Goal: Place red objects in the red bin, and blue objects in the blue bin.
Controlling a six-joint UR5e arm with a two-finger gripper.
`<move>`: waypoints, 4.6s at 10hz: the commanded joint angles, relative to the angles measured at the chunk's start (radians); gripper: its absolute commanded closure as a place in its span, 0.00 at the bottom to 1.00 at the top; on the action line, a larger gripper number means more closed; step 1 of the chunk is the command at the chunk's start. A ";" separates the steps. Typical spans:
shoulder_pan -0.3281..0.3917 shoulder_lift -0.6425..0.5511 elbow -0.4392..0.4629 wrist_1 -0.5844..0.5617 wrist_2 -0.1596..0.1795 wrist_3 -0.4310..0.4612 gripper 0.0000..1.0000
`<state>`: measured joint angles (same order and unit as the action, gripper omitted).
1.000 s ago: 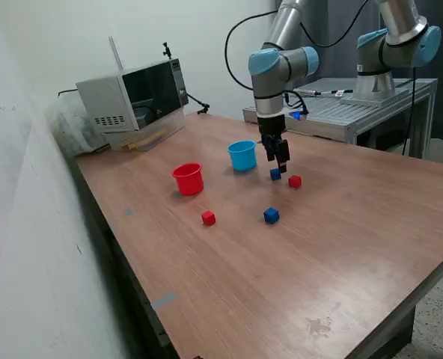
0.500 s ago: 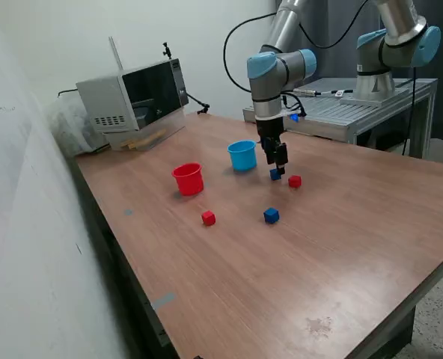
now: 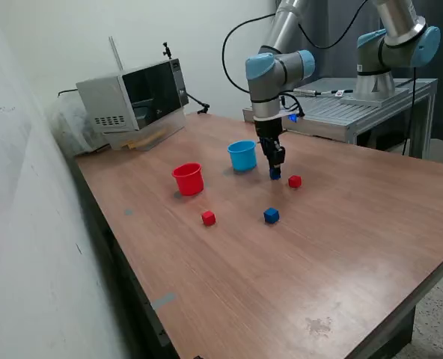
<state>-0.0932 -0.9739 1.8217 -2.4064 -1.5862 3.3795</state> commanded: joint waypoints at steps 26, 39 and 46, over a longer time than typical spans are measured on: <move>-0.186 -0.223 0.007 0.119 -0.005 -0.164 0.00; 0.176 -0.346 -0.204 0.319 0.015 -0.258 0.00; 0.185 0.119 -0.456 0.161 0.012 -0.249 0.00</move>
<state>0.0907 -0.9390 1.3968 -2.2097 -1.5736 3.1304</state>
